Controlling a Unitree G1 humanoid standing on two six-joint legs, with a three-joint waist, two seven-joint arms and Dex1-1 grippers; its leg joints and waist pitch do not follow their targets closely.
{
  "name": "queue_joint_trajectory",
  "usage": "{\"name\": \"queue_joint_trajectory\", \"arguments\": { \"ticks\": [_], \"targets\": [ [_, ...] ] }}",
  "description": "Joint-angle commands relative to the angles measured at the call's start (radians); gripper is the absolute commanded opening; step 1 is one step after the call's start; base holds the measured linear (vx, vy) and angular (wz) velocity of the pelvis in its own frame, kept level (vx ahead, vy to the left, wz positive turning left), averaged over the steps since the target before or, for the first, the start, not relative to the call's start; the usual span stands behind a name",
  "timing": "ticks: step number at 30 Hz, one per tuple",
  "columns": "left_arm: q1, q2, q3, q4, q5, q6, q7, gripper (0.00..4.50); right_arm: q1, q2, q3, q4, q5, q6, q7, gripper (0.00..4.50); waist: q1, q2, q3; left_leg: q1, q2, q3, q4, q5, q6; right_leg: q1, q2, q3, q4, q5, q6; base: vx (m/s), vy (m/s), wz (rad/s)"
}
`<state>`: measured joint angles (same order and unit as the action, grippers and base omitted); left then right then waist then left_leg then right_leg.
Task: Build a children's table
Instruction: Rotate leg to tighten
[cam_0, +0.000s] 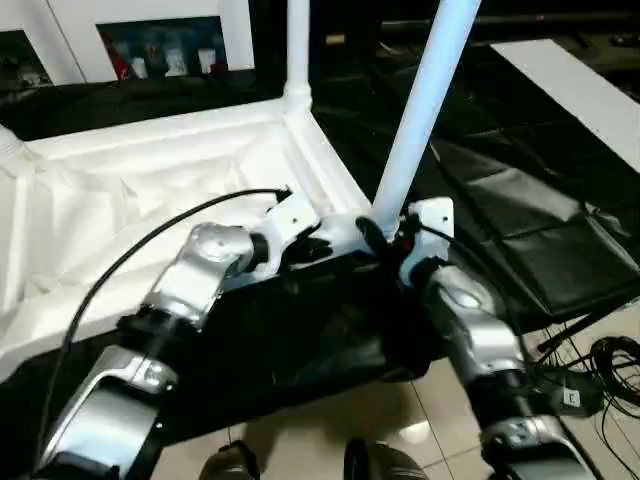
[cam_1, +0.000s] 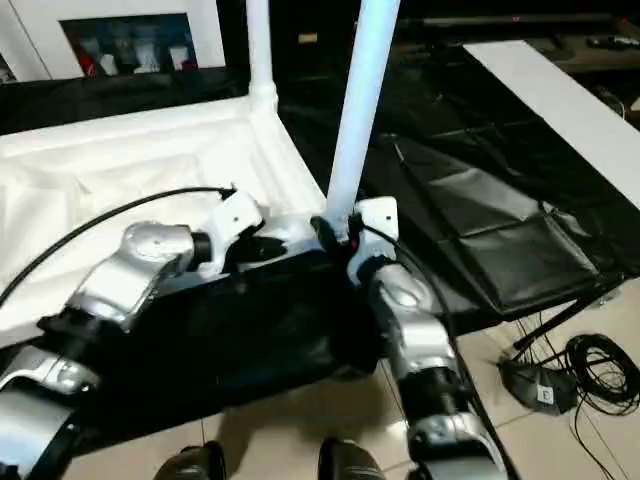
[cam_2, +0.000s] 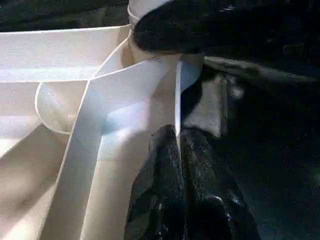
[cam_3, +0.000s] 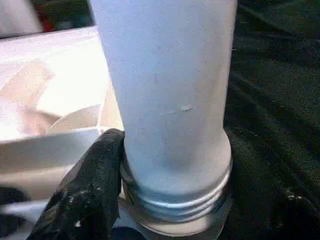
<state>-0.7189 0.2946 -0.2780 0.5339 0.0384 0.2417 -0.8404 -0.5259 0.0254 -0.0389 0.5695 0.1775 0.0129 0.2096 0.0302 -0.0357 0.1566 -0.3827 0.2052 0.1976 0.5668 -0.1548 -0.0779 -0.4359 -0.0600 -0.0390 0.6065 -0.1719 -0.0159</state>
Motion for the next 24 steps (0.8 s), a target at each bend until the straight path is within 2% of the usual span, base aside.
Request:
{"name": "queue_joint_trajectory", "arguments": {
  "ticks": [1,2,6,9,12,15,16,18,21,24],
  "targets": [
    [0.017,-0.015,-0.003,0.041,0.016,0.007,0.034,0.00,0.010,0.025,-0.022,0.071,0.028,-0.001,-0.044,3.37,0.001,0.006,-0.063,0.018,0.018,-0.019,-0.072,-0.304,-0.001,0.040,-0.070,0.045,-0.095,-0.395,-0.136,0.000,0.000,0.00],
    [0.016,-0.017,-0.004,0.044,0.018,0.004,0.035,0.00,0.004,0.030,-0.023,0.080,0.017,-0.021,-0.064,3.44,0.002,0.007,-0.064,0.020,0.019,-0.017,-0.071,-0.296,0.003,0.039,-0.069,0.046,-0.092,-0.365,-0.144,0.000,0.000,0.00],
    [0.020,-0.015,-0.007,0.043,0.019,-0.004,0.028,0.00,-0.003,0.035,-0.026,0.084,0.004,-0.063,-0.076,3.82,0.003,0.008,-0.068,0.017,0.018,-0.012,-0.069,-0.264,0.015,0.046,-0.065,0.047,-0.082,-0.272,-0.173,0.000,0.000,0.00],
    [0.043,0.007,-0.012,0.012,0.015,-0.018,-0.002,0.00,0.003,-0.006,0.026,0.025,-0.053,-0.053,-0.024,3.86,0.005,0.007,-0.073,0.013,0.017,-0.011,-0.067,-0.238,0.021,0.052,-0.065,0.046,-0.078,-0.243,-0.182,0.000,0.000,0.00],
    [0.056,0.022,-0.015,-0.008,0.012,-0.023,-0.020,0.00,0.017,-0.042,0.058,-0.027,-0.069,-0.040,0.038,3.86,0.006,0.006,-0.074,0.010,0.017,-0.010,-0.064,-0.216,0.032,0.056,-0.065,0.047,-0.076,-0.223,-0.179,0.000,0.000,0.00],
    [0.073,0.045,-0.011,-0.039,0.006,-0.028,-0.048,0.00,0.046,-0.129,0.111,-0.115,-0.064,-0.003,0.194,3.86,0.008,0.005,-0.074,0.010,0.016,-0.010,-0.063,-0.201,0.041,0.059,-0.063,0.047,-0.076,-0.215,-0.180,0.000,0.000,0.00],
    [0.077,0.050,-0.012,-0.046,0.005,-0.029,-0.055,0.00,0.051,-0.148,0.121,-0.130,-0.063,0.004,0.223,3.86,0.009,0.004,-0.078,0.007,0.015,-0.010,-0.060,-0.186,0.049,0.065,-0.062,0.047,-0.073,-0.187,-0.184,0.000,0.000,0.00],
    [0.090,0.068,-0.014,-0.071,-0.003,-0.032,-0.085,0.00,0.072,-0.214,0.152,-0.184,-0.048,0.030,0.331,3.86,0.009,0.005,-0.079,0.007,0.016,-0.010,-0.059,-0.177,0.061,0.066,-0.062,0.046,-0.071,-0.169,-0.193,0.000,0.000,0.00],
    [0.122,0.106,-0.023,-0.135,-0.032,-0.045,-0.166,0.00,0.096,-0.325,0.166,-0.258,-0.005,0.080,0.494,3.86,0.009,0.005,-0.080,0.008,0.018,-0.009,-0.057,-0.164,0.075,0.066,-0.059,0.046,-0.066,-0.126,-0.218,0.000,0.000,0.00],
    [0.170,0.155,-0.045,-0.229,-0.098,-0.076,-0.317,0.00,0.113,-0.407,0.174,-0.310,0.034,0.118,0.625,3.86,0.011,0.006,-0.078,0.009,0.021,-0.007,-0.055,-0.144,0.100,0.065,-0.060,0.047,-0.061,-0.072,-0.248,0.000,0.000,0.00]
  ]
}}
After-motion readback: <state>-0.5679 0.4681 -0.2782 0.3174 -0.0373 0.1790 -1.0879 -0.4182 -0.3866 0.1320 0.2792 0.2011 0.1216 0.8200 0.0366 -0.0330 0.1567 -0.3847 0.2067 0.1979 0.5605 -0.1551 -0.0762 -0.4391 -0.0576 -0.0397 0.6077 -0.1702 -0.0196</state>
